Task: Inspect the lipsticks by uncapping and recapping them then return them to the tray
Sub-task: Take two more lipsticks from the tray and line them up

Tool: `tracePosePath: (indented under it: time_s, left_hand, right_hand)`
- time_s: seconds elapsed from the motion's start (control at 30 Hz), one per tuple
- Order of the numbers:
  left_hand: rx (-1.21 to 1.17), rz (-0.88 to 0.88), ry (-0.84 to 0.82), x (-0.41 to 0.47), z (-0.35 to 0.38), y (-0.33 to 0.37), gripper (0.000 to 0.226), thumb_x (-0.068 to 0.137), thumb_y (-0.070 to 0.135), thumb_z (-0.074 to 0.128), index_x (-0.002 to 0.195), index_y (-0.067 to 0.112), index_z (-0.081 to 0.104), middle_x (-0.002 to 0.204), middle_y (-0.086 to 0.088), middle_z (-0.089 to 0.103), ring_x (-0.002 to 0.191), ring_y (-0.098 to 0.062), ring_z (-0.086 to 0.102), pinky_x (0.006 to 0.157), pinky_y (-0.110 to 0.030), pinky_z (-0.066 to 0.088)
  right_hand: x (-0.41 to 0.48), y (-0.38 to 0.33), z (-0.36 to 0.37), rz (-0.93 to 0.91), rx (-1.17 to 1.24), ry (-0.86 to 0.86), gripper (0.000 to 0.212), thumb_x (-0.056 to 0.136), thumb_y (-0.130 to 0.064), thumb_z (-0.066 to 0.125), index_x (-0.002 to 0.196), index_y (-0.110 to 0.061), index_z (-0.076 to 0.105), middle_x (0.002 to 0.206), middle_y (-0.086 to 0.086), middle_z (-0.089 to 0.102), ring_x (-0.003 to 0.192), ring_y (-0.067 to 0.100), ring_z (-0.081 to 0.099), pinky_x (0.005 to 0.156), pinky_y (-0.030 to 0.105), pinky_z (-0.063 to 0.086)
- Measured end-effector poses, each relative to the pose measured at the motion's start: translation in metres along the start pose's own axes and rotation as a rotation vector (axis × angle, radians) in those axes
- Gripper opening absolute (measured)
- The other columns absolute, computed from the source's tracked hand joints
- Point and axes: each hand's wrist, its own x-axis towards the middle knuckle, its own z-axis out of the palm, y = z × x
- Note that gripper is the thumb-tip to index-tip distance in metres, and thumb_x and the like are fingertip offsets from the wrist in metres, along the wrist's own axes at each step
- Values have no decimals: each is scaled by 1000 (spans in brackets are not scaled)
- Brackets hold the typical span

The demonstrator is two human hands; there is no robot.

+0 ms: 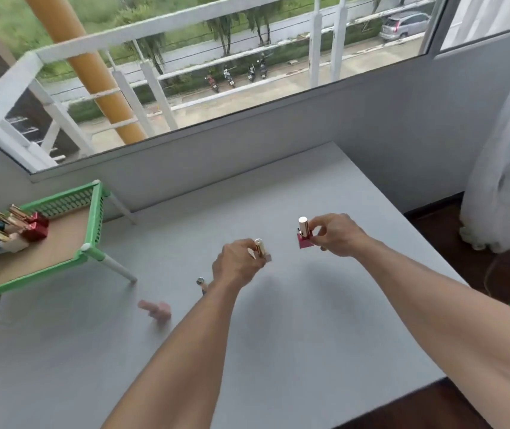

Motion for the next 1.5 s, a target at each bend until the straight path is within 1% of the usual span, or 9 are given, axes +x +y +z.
tracePosePath:
  time_s: [0.13, 0.3, 0.63, 0.77, 0.93, 1.03, 1.17, 1.33, 1.5]
  left_hand:
    - [29, -39, -10, -4, 17, -5, 9, 72, 38, 63, 81, 36, 64, 86, 13, 70, 81, -18, 65, 60, -26, 40]
    - [42, -66, -23, -5, 31, -9, 14, 73, 40, 64, 86, 35, 65, 88, 11, 70, 83, -20, 65, 65, -28, 45]
    - [48, -65, 9, -5, 42, -5, 19, 76, 44, 57, 76, 25, 61, 83, 4, 71, 78, -25, 64, 59, -27, 36]
    - [68, -50, 7, -5, 42, -6, 17, 77, 46, 54, 76, 29, 56, 83, 5, 70, 77, -24, 62, 57, -28, 34]
    - [92, -39, -28, -9, 42, -15, 20, 79, 44, 54, 97, 36, 58, 84, 11, 70, 85, -21, 65, 67, -30, 41]
    - [119, -45, -49, -14, 40, -21, 31, 79, 39, 56, 110, 35, 56, 92, 7, 71, 91, -21, 64, 73, -31, 45]
    - [115, -35, -77, -22, 35, -28, 38, 77, 32, 62, 114, 33, 55, 98, 6, 70, 97, -21, 63, 85, -36, 49]
    - [74, 4, -50, -34, 26, -37, 36, 77, 36, 63, 112, 32, 56, 99, 11, 68, 95, -18, 62, 72, -29, 41]
    - [35, 41, -77, -51, 23, -57, 33, 78, 41, 62, 110, 32, 57, 104, 11, 65, 102, -16, 57, 72, -30, 40]
  right_hand:
    - [0, 18, 12, 6, 5, -44, 19, 81, -24, 65, 98, -31, 70, 79, -6, 64, 77, 16, 62, 61, 23, 43]
    - [1, 33, 21, 22, 3, -67, 18, 81, -27, 66, 97, -32, 70, 86, -3, 69, 78, 17, 63, 71, 28, 49]
    - [-1, 38, 23, 11, 53, -75, 10, 79, -36, 64, 88, -35, 67, 83, -1, 69, 77, 21, 66, 58, 26, 49]
    - [0, 40, 26, 40, 17, -103, 25, 82, -29, 63, 107, -30, 62, 91, 3, 69, 81, 22, 64, 69, 30, 51]
    - [-3, 45, 27, 123, -70, -136, 52, 83, -24, 63, 132, -29, 44, 114, 10, 61, 94, 27, 62, 85, 37, 52]
    - [-11, 45, 29, 156, -100, -143, 51, 84, -27, 64, 131, -25, 44, 112, 8, 61, 94, 25, 61, 85, 35, 51]
    - [-24, 42, 34, 201, -133, -147, 48, 83, -30, 62, 128, -24, 46, 116, 6, 59, 100, 24, 58, 81, 32, 48]
    - [-44, 30, 48, 221, -178, -126, 45, 84, -35, 61, 126, -23, 50, 121, 4, 58, 107, 22, 54, 78, 29, 42]
    - [-64, 15, 74, 223, -187, -100, 41, 84, -39, 61, 120, -21, 54, 119, 3, 58, 107, 21, 54, 79, 29, 42]
